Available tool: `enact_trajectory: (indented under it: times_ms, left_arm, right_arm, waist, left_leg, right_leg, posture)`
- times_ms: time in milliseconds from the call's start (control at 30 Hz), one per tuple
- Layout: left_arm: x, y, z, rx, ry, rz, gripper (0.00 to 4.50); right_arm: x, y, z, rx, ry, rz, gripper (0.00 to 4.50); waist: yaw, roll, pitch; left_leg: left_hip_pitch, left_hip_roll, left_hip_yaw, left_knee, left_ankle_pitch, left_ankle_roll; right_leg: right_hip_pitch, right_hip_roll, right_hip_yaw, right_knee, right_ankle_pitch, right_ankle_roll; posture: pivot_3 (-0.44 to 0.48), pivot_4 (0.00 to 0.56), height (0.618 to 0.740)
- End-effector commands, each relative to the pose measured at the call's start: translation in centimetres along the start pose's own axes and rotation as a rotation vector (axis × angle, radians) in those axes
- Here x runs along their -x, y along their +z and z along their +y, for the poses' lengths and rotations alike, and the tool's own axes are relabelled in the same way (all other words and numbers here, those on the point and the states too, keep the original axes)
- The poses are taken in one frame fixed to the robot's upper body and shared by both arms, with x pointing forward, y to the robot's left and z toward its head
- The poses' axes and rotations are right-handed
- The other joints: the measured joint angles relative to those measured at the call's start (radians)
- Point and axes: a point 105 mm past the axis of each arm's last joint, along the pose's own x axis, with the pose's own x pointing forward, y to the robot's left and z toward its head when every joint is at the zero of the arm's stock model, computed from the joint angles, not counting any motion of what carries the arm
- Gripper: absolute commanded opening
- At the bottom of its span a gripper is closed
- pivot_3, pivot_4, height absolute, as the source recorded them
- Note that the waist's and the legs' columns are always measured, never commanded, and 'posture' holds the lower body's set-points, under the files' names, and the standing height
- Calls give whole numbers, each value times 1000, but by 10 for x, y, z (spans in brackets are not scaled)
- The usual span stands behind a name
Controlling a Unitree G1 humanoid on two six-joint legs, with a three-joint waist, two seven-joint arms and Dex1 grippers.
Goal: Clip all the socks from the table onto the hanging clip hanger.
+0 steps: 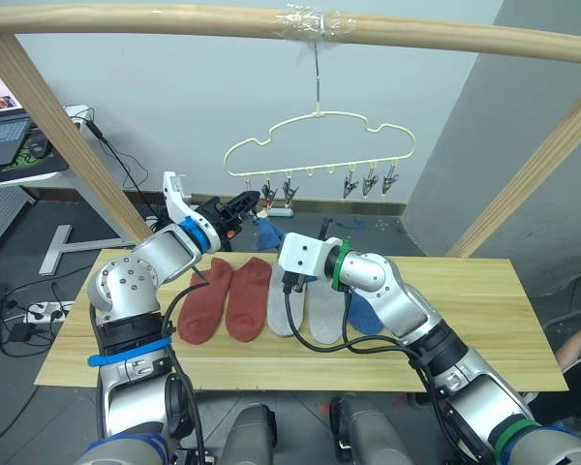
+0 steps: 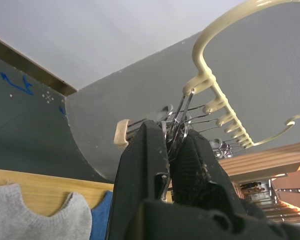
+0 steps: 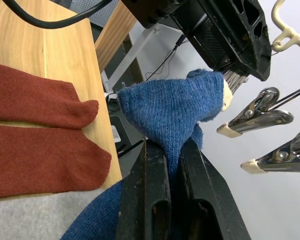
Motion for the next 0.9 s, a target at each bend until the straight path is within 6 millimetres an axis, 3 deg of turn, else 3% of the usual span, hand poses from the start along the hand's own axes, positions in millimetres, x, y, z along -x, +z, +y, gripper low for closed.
enact_trajectory:
  times_ms: [33, 133, 567, 700, 900]
  left_arm:
    - [2, 12, -13, -41, -41, -41, 254]
    - [3, 13, -14, -49, -43, -43, 254]
    - [9, 14, -15, -39, -56, -51, 4455]
    - [17, 14, -14, -36, -58, -51, 4481]
    - [60, 10, -1, -27, -26, -33, 4481]
  right_arm:
    - [-2, 15, -10, 35, -28, -51, 26]
    - [-1, 13, -10, 34, -26, -48, 26]
    - [0, 10, -11, 35, -24, -39, 0]
    - [-1, 9, -11, 37, -24, -38, 0]
    - [-3, 7, -13, 20, -34, -36, 0]
  waist:
    - [0, 0, 0]
    - [0, 0, 0]
    - [0, 0, 0]
    - [0, 0, 0]
    - [-4, 0, 1]
  left_leg:
    - [0, 0, 0, 0, 0, 0]
    - [0, 0, 0, 0, 0, 0]
    - [0, 0, 0, 0, 0, 0]
    - [0, 0, 0, 0, 0, 0]
    - [0, 1, -1, -1, 0, -1]
  right_leg:
    - [0, 0, 0, 0, 0, 0]
    - [0, 0, 0, 0, 0, 0]
    - [0, 0, 0, 0, 0, 0]
    - [0, 0, 0, 0, 0, 0]
    - [-1, 0, 1, 0, 0, 0]
  posture:
    - [5, 196, 740]
    - [8, 202, 740]
    - [15, 209, 740]
    - [15, 209, 740]
    - [39, 217, 740]
